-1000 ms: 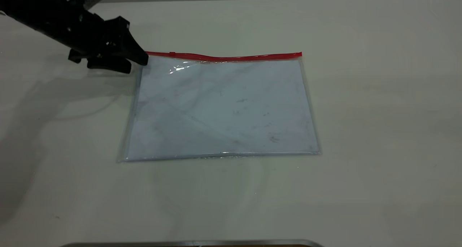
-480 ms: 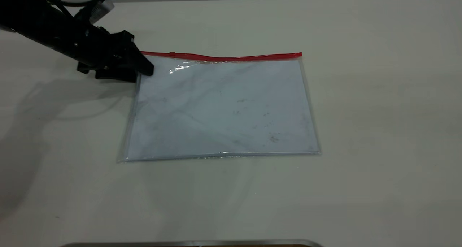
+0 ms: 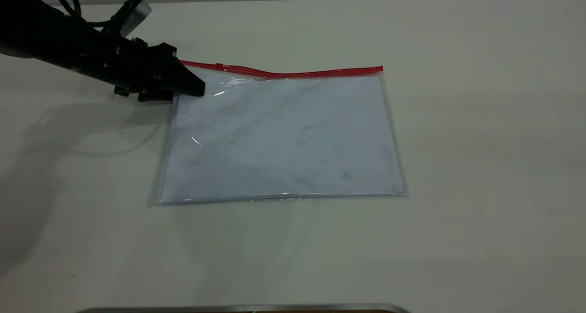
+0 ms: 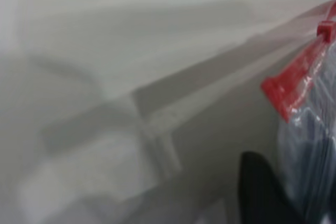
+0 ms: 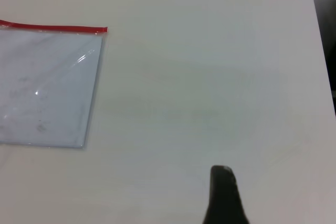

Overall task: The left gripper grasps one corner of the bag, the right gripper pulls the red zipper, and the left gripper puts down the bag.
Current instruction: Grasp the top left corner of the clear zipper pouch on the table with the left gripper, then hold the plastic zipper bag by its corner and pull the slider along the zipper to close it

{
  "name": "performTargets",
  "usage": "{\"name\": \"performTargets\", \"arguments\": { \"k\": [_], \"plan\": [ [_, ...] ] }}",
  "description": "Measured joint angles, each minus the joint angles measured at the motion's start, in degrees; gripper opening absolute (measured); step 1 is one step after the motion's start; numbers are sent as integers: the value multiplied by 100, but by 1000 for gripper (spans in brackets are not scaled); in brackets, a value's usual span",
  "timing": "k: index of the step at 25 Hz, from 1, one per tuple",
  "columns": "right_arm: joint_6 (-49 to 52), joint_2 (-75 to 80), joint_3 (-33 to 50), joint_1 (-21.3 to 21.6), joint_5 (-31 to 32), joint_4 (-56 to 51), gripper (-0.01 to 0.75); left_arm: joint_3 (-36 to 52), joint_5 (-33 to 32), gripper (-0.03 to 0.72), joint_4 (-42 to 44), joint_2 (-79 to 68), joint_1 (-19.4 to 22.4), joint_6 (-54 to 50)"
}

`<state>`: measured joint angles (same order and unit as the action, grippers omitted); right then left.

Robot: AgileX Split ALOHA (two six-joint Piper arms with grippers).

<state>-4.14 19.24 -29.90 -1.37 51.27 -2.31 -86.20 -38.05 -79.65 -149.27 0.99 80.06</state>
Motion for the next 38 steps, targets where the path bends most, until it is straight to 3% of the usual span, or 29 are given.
{"name": "performTargets", "arguments": {
  "k": [3,4,9,14,16,20,27,33,38],
  "plan": [
    [-35,0,0,0,-4,0,557,-22,-112,84,-6,0,0,435],
    [-98,0,0,0,-4,-15,557,-66,-211,57,6,0,0,622],
    [-717,113,0,0,-115,-447,557,-677,-1077,53,319,0,0,1781],
    [-1771,992,0,0,-455,-1333,557,-1876,-2397,53,1486,0,-113,2303],
    [-2226,1486,0,0,-734,-1826,557,-2297,-2628,53,1933,0,-230,2440],
    [-3545,2679,0,0,-1329,-3176,557,-2991,-2780,53,2574,0,-560,2706],
    [-7190,4892,-12,0,-2334,-6229,557,-3507,-2841,53,2762,0,-1181,2770],
    [-10649,6723,-438,-329,-2360,-9091,557,-3526,-2852,53,2903,0,-1641,3215],
    [-11702,8107,-1128,-757,-2308,-9860,557,-3526,-2863,53,3012,0,-1860,3729]
  ]
}}
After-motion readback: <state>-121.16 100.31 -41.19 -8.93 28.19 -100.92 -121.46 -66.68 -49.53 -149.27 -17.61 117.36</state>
